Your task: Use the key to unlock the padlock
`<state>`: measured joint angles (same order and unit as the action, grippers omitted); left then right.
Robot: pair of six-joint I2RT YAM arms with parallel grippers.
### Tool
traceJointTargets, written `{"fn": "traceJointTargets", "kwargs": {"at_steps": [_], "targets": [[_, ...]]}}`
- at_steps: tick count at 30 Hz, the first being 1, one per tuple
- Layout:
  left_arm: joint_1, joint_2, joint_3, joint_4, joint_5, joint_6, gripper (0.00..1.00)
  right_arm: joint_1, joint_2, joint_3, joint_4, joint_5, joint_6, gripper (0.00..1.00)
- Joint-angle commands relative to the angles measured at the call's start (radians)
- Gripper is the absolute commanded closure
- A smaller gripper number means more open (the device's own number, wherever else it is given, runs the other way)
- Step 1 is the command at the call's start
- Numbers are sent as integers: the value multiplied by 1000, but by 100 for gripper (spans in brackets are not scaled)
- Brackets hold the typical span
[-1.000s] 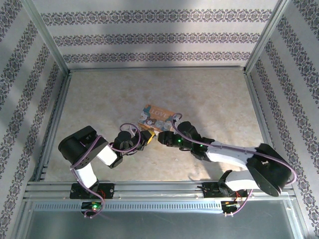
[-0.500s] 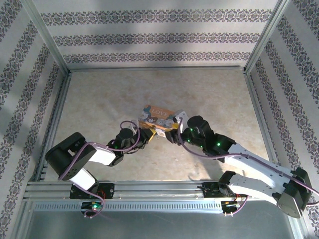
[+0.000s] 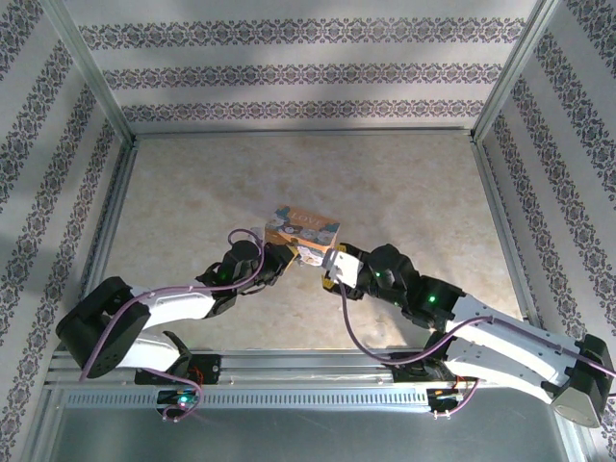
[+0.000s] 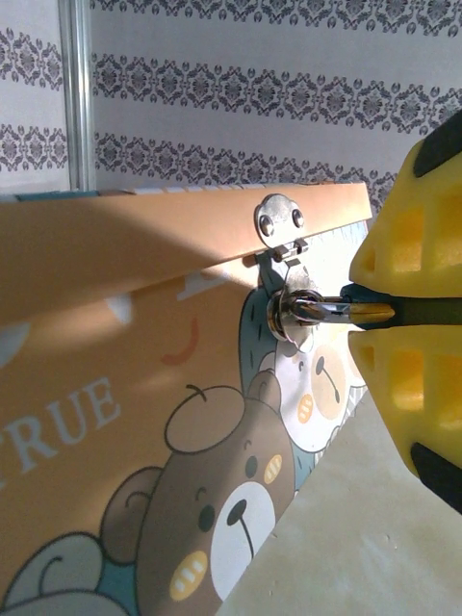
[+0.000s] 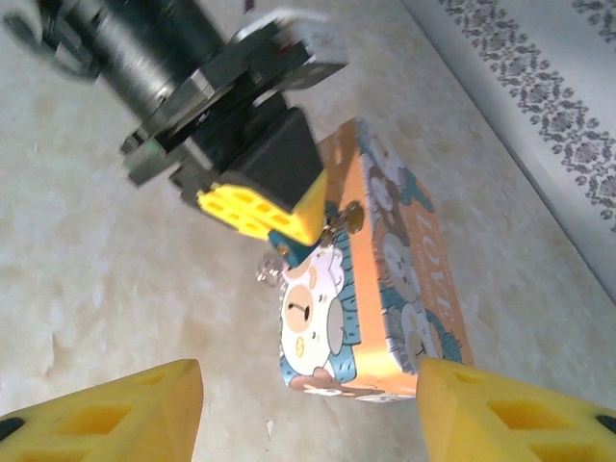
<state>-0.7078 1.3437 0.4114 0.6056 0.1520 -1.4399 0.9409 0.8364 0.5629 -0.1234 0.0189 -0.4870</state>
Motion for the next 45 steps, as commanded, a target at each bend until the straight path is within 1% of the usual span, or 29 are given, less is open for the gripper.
{"fn": "traceJointTargets", "kwargs": {"at_steps": [1, 12, 19, 31, 36, 41, 45], "targets": [[-20, -42, 43, -81, -20, 11, 100, 17, -5, -26, 71, 12, -131, 39], [-21, -44, 49, -78, -8, -20, 100, 59, 134, -34, 185, 31, -127, 43], [-22, -50, 52, -85, -12, -22, 100, 74, 235, -14, 230, 44, -130, 50], [-22, -53, 37, -68, -20, -30, 100, 85, 406, 7, 368, 79, -130, 58], [-23, -57, 31, -71, -22, -31, 100, 87, 454, 14, 400, 105, -140, 61], [-24, -60, 33, -71, -22, -31, 100, 87, 472, 15, 427, 113, -138, 62], [-24, -57, 35, -71, -20, -31, 100, 88, 484, 23, 434, 115, -139, 64]]}}
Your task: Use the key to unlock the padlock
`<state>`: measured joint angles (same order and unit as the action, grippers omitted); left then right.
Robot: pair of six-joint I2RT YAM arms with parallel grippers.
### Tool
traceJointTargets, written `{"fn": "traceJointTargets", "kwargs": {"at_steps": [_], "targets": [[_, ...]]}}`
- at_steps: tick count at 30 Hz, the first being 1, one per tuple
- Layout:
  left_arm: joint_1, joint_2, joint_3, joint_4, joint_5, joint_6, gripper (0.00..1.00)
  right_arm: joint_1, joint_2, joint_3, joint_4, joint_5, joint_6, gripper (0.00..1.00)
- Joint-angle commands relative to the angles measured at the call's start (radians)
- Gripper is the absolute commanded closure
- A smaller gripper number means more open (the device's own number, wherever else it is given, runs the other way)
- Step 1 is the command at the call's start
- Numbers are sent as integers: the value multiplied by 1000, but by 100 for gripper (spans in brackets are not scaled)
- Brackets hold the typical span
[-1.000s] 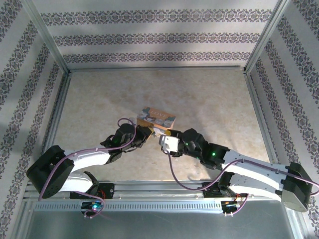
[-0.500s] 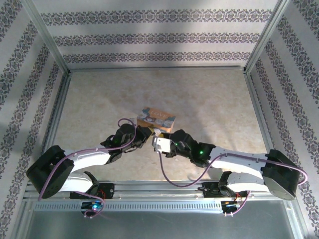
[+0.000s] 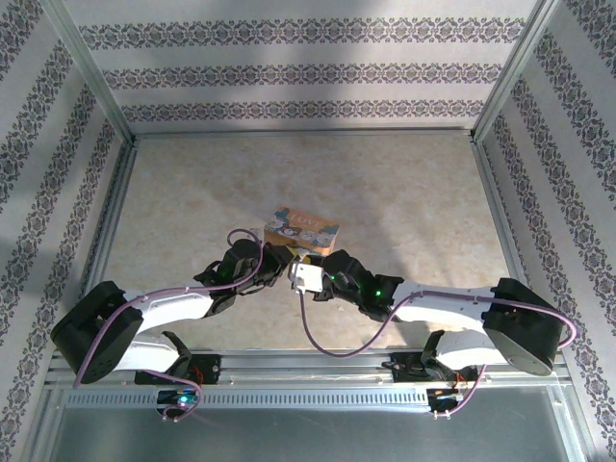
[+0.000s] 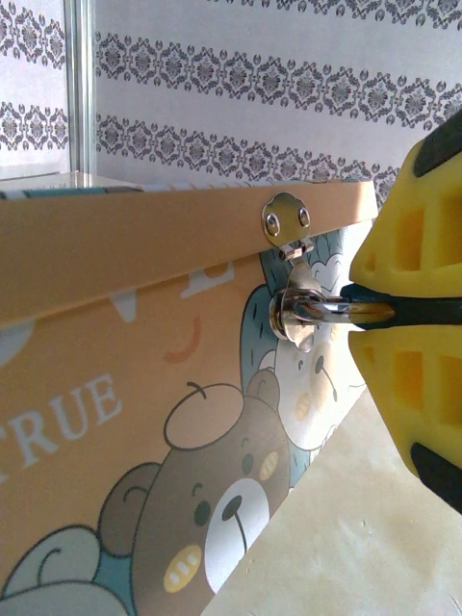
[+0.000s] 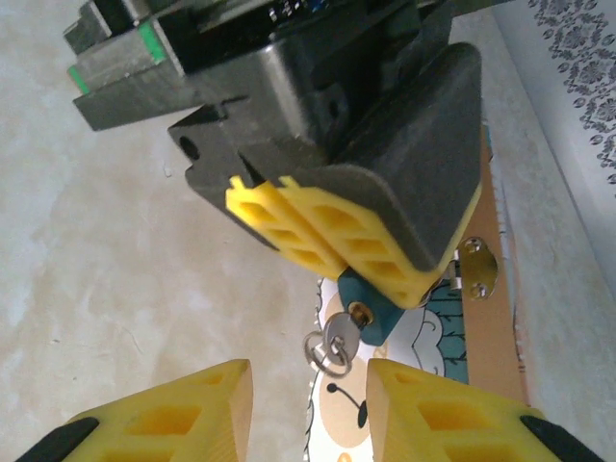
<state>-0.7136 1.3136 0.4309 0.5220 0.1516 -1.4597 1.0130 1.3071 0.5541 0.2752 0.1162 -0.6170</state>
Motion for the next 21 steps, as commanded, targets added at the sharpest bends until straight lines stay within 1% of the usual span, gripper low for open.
{"fn": "traceJointTargets", "kwargs": {"at_steps": [1, 7, 21], "targets": [[-18, -28, 15, 13, -20, -11, 100, 17, 18, 33, 39, 19, -9, 65], [-18, -30, 10, 17, -23, -12, 100, 23, 47, 46, 50, 25, -9, 67], [-18, -30, 6, 25, -20, -17, 100, 30, 65, 26, 79, 72, 5, 78]]}}
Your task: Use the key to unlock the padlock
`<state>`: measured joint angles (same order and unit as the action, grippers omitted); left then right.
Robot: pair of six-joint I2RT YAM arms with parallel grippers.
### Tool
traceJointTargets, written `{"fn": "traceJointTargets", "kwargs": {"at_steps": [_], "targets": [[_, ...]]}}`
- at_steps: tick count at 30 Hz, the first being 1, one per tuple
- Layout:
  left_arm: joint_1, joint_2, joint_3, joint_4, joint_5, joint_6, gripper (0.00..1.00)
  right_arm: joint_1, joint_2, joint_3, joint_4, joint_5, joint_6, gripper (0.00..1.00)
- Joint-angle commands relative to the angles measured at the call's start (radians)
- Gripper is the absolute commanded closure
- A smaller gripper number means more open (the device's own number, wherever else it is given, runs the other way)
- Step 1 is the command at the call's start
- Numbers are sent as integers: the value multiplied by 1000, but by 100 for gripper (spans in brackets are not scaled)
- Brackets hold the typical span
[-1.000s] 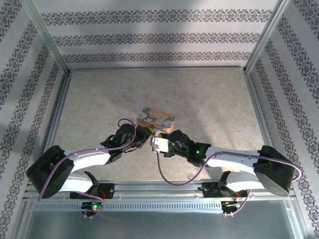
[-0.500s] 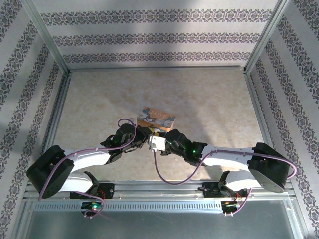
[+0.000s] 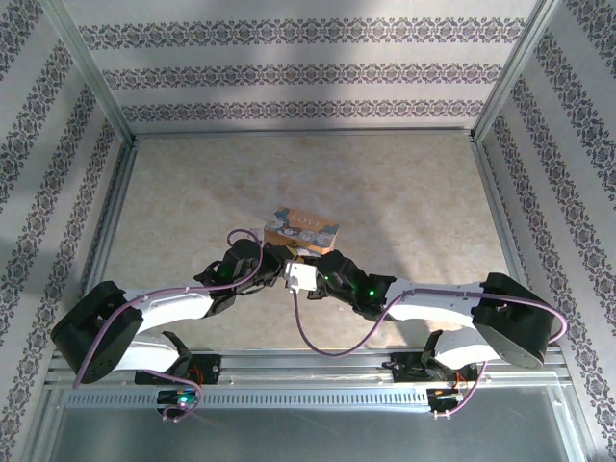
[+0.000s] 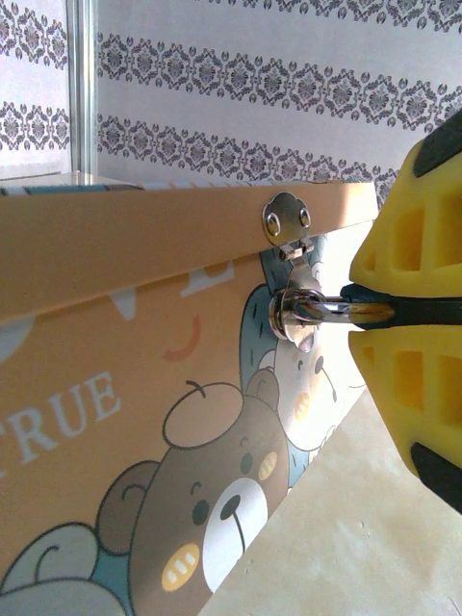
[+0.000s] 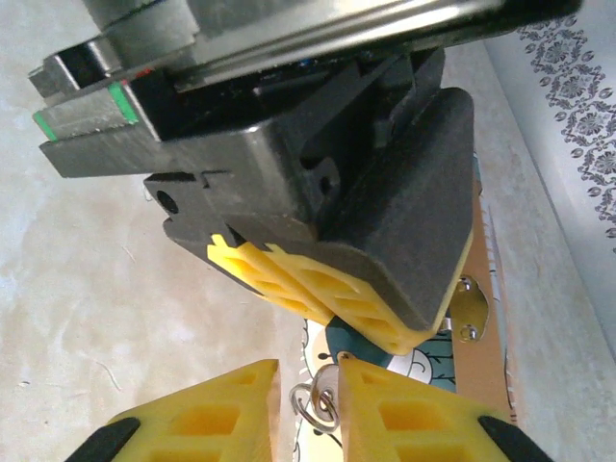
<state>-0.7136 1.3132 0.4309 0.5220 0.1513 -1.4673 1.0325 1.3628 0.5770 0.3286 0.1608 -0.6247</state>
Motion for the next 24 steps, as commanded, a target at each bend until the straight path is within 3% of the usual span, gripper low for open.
{"fn": "traceJointTargets", "kwargs": {"at_steps": [1, 17, 24], "targets": [[-18, -29, 6, 26, -19, -10, 100, 11, 11, 3, 27, 28, 15, 79], [-18, -28, 6, 33, -16, -14, 100, 12, 59, 3, 53, 75, 25, 83], [-18, -21, 6, 44, -13, -18, 100, 12, 76, 6, 70, 94, 44, 93]]}}
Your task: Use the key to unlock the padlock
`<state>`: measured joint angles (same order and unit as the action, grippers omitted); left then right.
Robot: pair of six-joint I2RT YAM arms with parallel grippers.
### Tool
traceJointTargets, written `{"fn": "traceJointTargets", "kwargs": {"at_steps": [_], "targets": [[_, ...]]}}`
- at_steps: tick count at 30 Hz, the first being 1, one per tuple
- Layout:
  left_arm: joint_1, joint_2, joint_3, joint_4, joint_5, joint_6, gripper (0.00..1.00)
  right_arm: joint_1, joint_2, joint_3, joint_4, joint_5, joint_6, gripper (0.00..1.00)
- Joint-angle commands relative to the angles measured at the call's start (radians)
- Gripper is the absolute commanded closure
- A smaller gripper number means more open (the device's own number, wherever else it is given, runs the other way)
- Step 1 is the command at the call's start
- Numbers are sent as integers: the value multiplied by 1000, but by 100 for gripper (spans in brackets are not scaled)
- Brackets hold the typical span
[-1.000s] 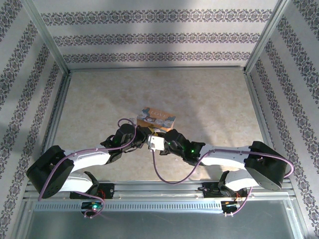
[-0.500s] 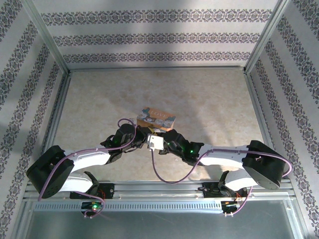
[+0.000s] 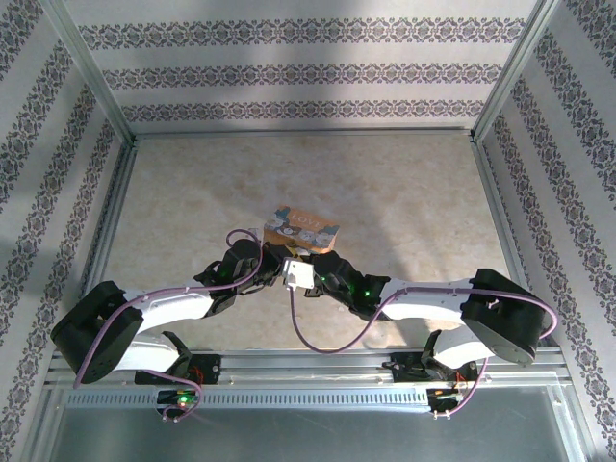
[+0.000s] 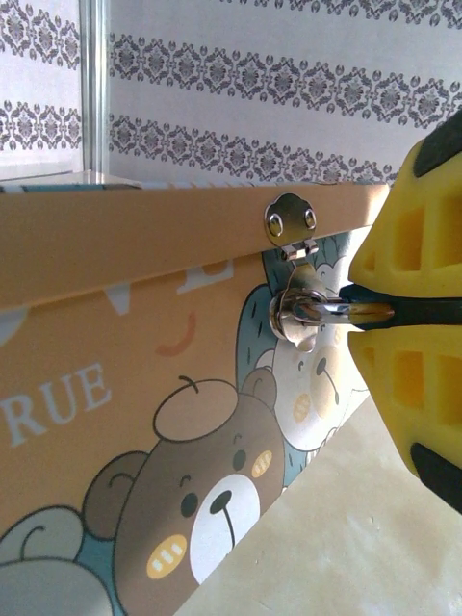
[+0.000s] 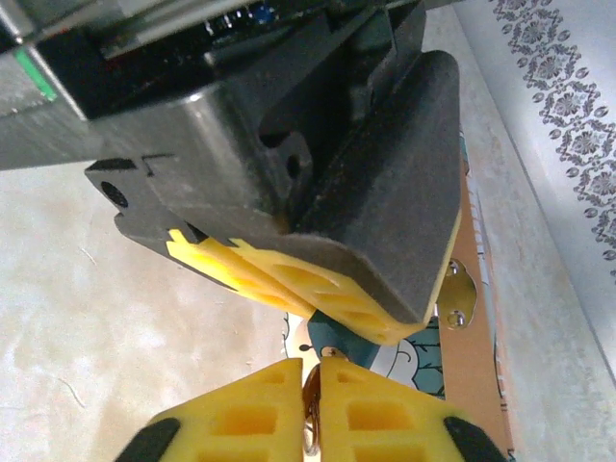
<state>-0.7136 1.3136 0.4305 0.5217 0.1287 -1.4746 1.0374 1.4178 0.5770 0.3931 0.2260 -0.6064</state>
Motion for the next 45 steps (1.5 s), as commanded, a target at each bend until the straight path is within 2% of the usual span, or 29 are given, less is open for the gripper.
{"fn": "traceJointTargets", "kwargs": {"at_steps": [1, 5, 20, 45], "targets": [[-18, -21, 6, 45, 9, -12, 100, 7, 23, 6, 8, 31, 29, 94], [-18, -17, 5, 53, 12, -16, 100, 9, 26, 4, 23, 46, 43, 100], [-18, -9, 8, 59, 15, -15, 100, 10, 6, -31, 129, 65, 176, 100], [-26, -2, 2, 68, 6, -19, 100, 10, 90, -68, 347, -67, 574, 100]]}}
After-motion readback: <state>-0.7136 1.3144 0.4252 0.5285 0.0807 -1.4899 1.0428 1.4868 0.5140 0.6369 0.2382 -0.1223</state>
